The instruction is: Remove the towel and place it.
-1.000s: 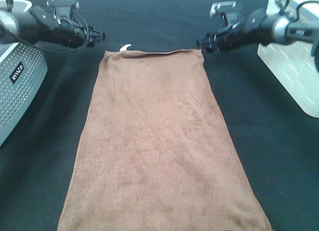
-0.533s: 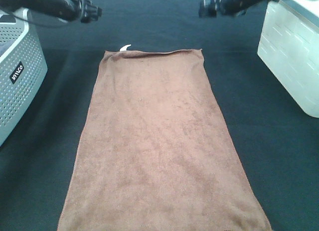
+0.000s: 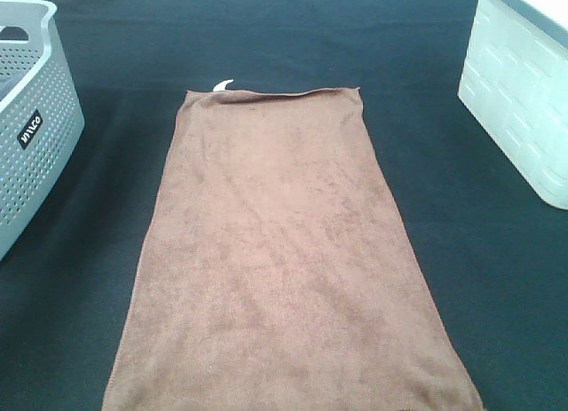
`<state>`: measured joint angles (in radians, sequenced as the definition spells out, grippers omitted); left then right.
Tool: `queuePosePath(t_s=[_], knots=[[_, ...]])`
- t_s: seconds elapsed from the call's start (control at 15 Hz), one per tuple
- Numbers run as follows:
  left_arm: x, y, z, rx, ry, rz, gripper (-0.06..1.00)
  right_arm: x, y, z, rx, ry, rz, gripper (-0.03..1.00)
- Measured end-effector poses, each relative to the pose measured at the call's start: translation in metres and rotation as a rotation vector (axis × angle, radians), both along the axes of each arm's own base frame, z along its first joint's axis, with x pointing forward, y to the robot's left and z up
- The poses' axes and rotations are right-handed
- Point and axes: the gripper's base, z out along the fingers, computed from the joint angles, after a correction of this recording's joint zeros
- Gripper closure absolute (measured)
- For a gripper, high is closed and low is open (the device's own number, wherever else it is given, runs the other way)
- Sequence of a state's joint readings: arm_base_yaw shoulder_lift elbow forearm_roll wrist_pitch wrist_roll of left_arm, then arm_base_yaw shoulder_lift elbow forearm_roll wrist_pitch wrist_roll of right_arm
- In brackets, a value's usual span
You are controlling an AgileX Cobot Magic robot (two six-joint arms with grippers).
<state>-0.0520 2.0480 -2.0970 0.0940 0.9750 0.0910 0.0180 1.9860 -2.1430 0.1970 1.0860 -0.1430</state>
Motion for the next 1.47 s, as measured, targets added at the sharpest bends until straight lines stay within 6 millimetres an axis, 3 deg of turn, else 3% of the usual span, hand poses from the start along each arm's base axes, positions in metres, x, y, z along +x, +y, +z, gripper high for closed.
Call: queuePosePath(t_s=[0.07,0.27,0.47,0.67,0.87,1.07,1.27,1.47], knots=[[-0.009,0.017,0.011,-0.015,0.018,0.045,0.16,-0.011,-0.010,0.011,-0.010,0.018,-0.022,0.18],[-0.039,0.053,0.028,-0.098,0.070,0.112,0.16,-0.041,-0.015,0.037,-0.041,0.029,-0.049,0.18],[-0.085,0.056,0.024,-0.121,0.144,0.126,0.16,-0.092,-0.015,0.049,-0.037,0.054,-0.071,0.18],[-0.160,0.045,0.026,-0.170,0.127,0.149,0.16,-0.173,-0.015,0.045,-0.037,0.096,-0.072,0.18],[-0.243,0.037,0.038,-0.192,-0.031,0.173,0.16,-0.266,-0.014,0.028,-0.033,0.086,-0.078,0.18],[-0.322,0.031,0.031,-0.152,-0.166,0.170,0.16,-0.353,-0.014,-0.002,-0.029,0.006,-0.086,0.18],[-0.375,0.029,0.007,-0.109,-0.246,0.171,0.16,-0.407,-0.014,-0.026,-0.025,-0.118,-0.089,0.18],[-0.408,0.025,-0.027,-0.105,-0.332,0.165,0.16,-0.435,-0.014,-0.051,-0.030,-0.199,-0.089,0.18]])
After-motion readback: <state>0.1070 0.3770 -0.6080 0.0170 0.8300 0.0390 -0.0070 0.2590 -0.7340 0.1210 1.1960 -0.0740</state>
